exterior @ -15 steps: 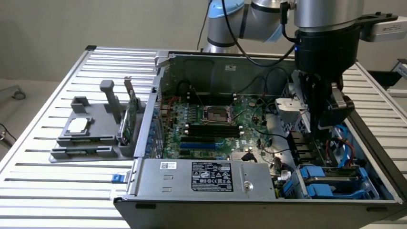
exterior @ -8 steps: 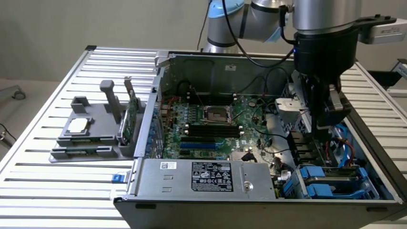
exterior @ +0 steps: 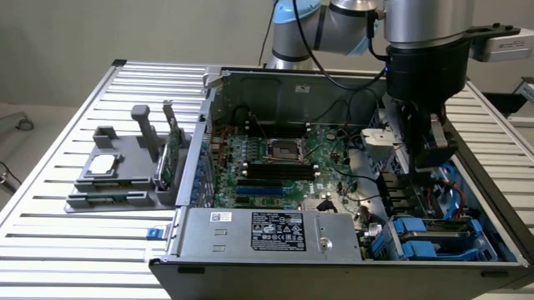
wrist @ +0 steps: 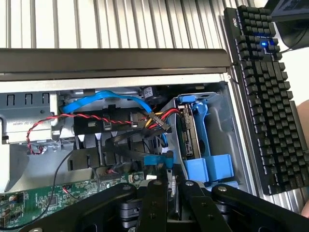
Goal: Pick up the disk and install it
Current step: 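Insert the second disk wire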
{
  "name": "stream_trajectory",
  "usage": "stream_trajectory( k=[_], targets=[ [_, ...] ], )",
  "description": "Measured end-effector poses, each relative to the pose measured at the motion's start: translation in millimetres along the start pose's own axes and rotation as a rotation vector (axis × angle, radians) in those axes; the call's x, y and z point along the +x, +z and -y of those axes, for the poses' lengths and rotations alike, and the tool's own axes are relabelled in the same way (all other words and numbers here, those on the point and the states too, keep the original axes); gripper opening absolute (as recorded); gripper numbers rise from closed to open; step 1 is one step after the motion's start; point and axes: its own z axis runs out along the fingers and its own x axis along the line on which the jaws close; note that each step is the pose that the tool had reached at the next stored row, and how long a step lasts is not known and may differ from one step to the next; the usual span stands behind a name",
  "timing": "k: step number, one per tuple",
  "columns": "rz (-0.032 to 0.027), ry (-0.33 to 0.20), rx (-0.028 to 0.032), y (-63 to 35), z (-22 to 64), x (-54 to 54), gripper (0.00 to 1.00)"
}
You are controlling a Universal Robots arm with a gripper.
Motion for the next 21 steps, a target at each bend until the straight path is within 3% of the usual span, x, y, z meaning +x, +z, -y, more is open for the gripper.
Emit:
stream_trajectory(
  k=[8,13,17,19,21],
  targets=[
    [0.0019,0.005,0.0038,9.6,-8.3,-2.8,0.16],
    [0.0031,0.000,0.0191,17.7,-11.6,-12.8,0.16],
    [0.0034,-0.001,0.0243,23.7,-10.9,-17.4,0.16],
    [0.0009,-0.002,0.0294,26.0,-11.7,-19.0,0.16],
    [-0.0030,-0.003,0.0386,28.5,-14.5,-21.3,0.16]
  ],
)
